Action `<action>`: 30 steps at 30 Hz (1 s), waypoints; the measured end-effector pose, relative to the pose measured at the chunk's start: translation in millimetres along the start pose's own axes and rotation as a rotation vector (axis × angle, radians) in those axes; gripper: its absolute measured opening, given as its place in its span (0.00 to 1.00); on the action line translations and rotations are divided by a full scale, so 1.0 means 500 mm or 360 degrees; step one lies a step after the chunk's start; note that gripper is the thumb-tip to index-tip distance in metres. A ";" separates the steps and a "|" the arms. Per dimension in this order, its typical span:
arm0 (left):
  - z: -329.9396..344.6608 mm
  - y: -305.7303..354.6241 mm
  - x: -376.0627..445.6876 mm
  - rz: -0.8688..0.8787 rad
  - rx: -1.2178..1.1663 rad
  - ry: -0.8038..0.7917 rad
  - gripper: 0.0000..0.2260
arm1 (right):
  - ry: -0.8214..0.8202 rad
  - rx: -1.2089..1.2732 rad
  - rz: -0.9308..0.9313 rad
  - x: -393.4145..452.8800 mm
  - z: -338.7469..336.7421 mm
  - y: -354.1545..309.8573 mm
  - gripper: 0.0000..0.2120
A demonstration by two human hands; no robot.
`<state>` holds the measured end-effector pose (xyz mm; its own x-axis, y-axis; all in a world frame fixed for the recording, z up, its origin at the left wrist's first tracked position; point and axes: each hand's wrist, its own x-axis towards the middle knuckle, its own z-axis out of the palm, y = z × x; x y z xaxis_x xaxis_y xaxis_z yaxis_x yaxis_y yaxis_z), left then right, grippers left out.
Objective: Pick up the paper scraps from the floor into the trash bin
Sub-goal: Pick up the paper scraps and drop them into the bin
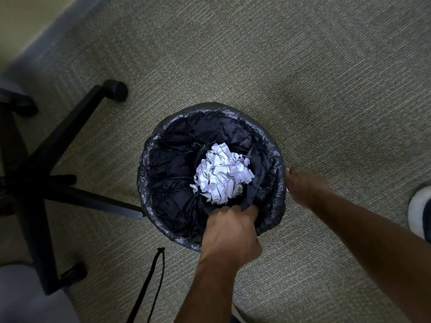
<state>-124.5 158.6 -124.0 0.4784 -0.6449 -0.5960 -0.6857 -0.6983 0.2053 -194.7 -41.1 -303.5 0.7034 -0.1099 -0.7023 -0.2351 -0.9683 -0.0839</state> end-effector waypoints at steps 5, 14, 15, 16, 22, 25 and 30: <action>0.002 -0.001 0.000 0.0004 0.0014 0.0004 0.16 | -0.0014 0.0087 0.0076 -0.003 -0.003 0.003 0.23; 0.005 -0.002 0.001 0.0013 -0.0014 -0.0004 0.16 | -0.0005 0.0066 0.0089 -0.017 -0.021 -0.006 0.23; 0.005 -0.002 0.001 0.0015 -0.0018 -0.0001 0.16 | -0.0013 0.0082 0.0067 -0.032 -0.032 -0.013 0.22; 0.005 -0.003 0.001 0.0017 -0.0019 0.0006 0.16 | -0.0008 0.0096 0.0052 -0.047 -0.046 -0.021 0.22; 0.007 -0.003 0.001 0.0020 -0.0007 0.0016 0.15 | 0.0087 -0.0028 -0.0115 -0.069 -0.021 -0.025 0.32; 0.007 -0.003 0.001 0.0016 -0.0003 0.0026 0.15 | 0.0029 -0.0167 -0.0298 -0.067 -0.012 -0.022 0.29; 0.008 -0.001 0.000 0.0028 -0.0018 0.0030 0.15 | 0.0035 -0.0187 -0.0361 -0.062 -0.010 -0.029 0.21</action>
<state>-126.4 160.3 -127.2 0.4766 -0.6625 -0.5778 -0.6877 -0.6905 0.2245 -210.0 -24.8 -277.0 0.7439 0.1095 -0.6592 0.0092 -0.9881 -0.1538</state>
